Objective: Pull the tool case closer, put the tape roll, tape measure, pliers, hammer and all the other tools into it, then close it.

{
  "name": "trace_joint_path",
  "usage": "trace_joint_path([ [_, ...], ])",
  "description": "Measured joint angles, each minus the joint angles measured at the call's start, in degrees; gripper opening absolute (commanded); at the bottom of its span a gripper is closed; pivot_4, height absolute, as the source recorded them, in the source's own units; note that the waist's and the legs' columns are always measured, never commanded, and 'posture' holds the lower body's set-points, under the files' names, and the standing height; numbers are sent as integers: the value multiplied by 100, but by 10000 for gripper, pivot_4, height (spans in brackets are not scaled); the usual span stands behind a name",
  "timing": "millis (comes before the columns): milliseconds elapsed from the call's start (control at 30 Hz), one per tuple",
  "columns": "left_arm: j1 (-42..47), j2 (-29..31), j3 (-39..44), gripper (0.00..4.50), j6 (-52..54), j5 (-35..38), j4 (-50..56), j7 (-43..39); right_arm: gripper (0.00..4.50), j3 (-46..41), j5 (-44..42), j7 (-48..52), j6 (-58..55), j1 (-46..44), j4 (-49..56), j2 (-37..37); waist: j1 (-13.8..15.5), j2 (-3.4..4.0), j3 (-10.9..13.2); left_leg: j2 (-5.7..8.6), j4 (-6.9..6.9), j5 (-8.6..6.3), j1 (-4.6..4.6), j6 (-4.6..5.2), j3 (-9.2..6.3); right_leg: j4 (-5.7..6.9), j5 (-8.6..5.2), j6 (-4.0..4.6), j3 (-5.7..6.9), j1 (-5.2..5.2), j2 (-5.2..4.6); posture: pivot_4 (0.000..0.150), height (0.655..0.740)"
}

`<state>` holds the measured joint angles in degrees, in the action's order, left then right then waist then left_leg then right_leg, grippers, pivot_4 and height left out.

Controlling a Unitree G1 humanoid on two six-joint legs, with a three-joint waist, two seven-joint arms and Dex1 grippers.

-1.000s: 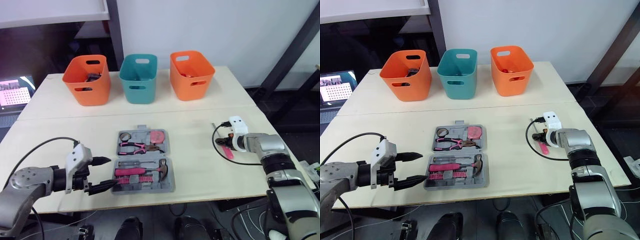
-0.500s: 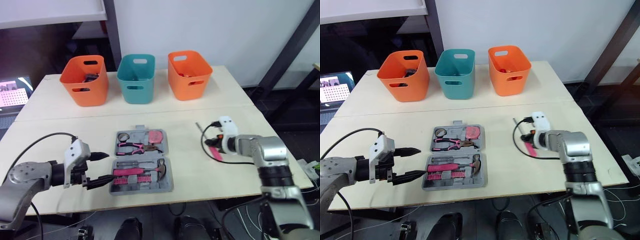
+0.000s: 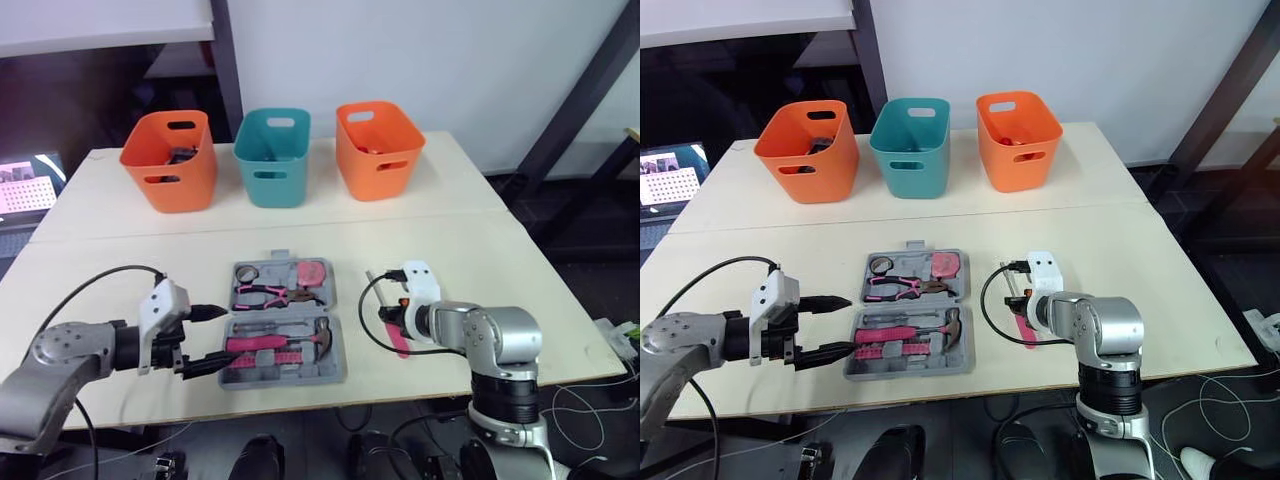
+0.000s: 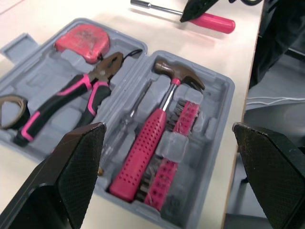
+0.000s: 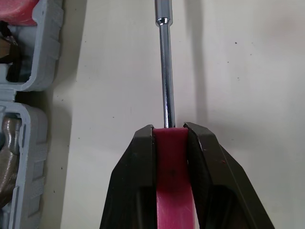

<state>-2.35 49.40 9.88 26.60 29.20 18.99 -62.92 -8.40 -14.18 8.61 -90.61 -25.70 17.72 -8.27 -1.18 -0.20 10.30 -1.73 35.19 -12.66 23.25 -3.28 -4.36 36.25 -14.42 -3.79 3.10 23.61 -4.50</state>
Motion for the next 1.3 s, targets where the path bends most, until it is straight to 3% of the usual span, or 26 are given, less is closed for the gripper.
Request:
trace_joint_path([
  [267, 229, -42, -153, 45000, -4, -53, -100, 28, 43635, -205, 91, -81, 83, -93, -20, -15, 29, 0, 0, 1, 4, 0, 1, 0, 0, -1, 0, 0, 0, -2, -1, 1500, 7400],
  [367, 269, -49, -281, 45000, -79, -107, -171, -63, 44457, -224, -29, 80, -85, -305, 9, -249, 13, 0, 0, 1, 2, 0, 1, 0, 0, -1, 0, 1, 0, -1, -1, 1500, 7400],
  [533, 326, -54, -305, 45000, -177, -166, -402, -94, 44457, 127, -521, 850, -87, -832, 75, -1437, 14, 2, 1, 0, 0, 0, 2, 0, 2, -4, -1, 1, 0, 1, -1, 1500, 7400],
  [700, 327, -123, -390, 45000, -332, -234, -466, -102, 44457, 2413, -462, 2700, 1838, -1238, 144, -3677, 13, -3, 1, 0, -2, -1, 4, 0, 4, -14, -4, -3, 0, 1, -3, 1500, 7400],
  [867, 283, -127, -370, 45000, -378, -247, -494, -83, 44457, 4303, 679, 4669, 4753, -1730, -455, -4512, -10, -3, 3, 1, 2, -1, 4, 0, 14, -13, -16, -28, -2, 5, -6, 1500, 7400],
  [1033, 90, -119, -260, 45000, -456, -247, -497, -64, 44457, 5080, 1852, 5866, 7145, -2361, -1754, -4338, -7, -5, 4, -1, 3, 0, 2, -1, 15, -9, -13, -27, -2, 6, -5, 1500, 7400],
  [1300, -247, -8, -4, 45000, -455, -265, -362, 29, 44457, 5649, 3130, 6390, 9906, -3308, -4554, -2866, 20, -5, 4, -2, 1, 2, 4, -4, 16, -7, 11, -22, -3, 6, -2, 1500, 7400],
])
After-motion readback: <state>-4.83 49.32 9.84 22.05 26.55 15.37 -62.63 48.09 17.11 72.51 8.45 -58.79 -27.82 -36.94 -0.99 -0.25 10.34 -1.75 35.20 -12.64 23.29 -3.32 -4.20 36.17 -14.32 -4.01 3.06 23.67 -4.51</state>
